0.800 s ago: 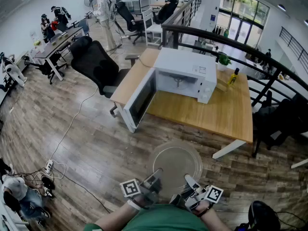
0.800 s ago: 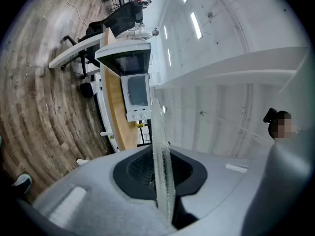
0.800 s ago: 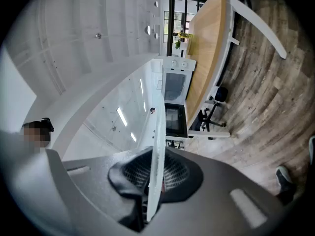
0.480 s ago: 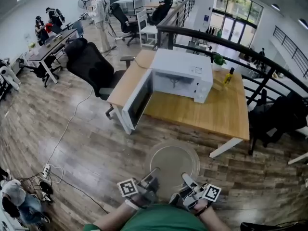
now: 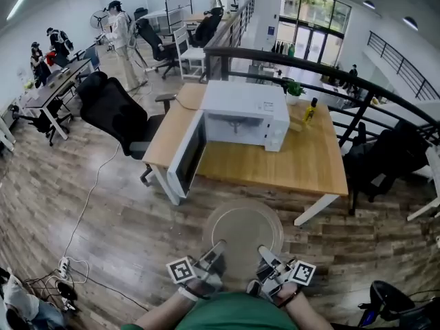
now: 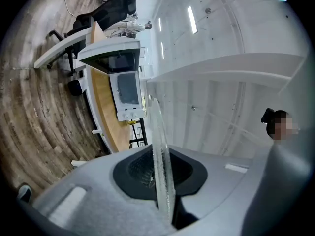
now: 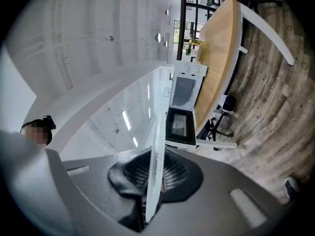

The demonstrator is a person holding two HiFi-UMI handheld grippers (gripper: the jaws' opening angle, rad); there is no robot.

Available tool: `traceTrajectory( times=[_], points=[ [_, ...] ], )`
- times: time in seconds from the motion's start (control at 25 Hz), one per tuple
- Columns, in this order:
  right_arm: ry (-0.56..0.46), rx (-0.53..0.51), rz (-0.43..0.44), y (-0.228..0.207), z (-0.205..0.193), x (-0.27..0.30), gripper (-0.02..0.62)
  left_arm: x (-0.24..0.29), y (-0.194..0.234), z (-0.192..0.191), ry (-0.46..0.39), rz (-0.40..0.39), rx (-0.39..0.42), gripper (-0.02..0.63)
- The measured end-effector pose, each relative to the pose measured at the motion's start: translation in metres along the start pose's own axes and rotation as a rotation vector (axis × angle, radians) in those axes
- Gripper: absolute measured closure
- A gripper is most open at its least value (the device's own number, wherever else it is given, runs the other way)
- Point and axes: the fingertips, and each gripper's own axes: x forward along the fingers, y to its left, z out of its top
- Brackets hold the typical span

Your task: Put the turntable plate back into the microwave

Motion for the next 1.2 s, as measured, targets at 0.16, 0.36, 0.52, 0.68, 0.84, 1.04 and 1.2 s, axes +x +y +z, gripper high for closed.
traceTrajectory(
  times=[0.16, 0.36, 0.52, 0.68, 0.84, 1.04, 1.2],
  points=[
    [-0.020, -0.011, -0.014, -0.002, -0.007, 0.011, 0.560, -0.005, 0.002, 0.014, 0.022, -0.005, -0.009, 0.568],
    [-0.045, -0.013, -0.024, -0.003, -0.020, 0.028, 0.560, -0.014, 0.007, 0.032, 0.045, -0.011, -0.026, 0.567],
    [-0.049, -0.016, -0.038, -0.002, -0.034, 0.034, 0.558, -0.027, 0.010, 0.038, 0.056, -0.006, -0.035, 0.566],
    [-0.048, -0.017, -0.045, -0.004, -0.036, 0.042, 0.559, -0.028, 0.015, 0.046, 0.058, -0.014, -0.038, 0.566],
    [-0.043, -0.004, -0.054, -0.011, -0.029, 0.045, 0.560, -0.022, 0.023, 0.049, 0.054, -0.004, -0.047, 0.566],
    [-0.022, 0.027, -0.039, -0.024, -0.009, 0.055, 0.560, -0.004, 0.032, 0.055, 0.026, 0.013, -0.052, 0.566],
    [0.014, 0.027, -0.010, -0.027, 0.014, 0.067, 0.561, 0.015, 0.035, 0.063, -0.008, 0.024, -0.030, 0.566]
  ],
)
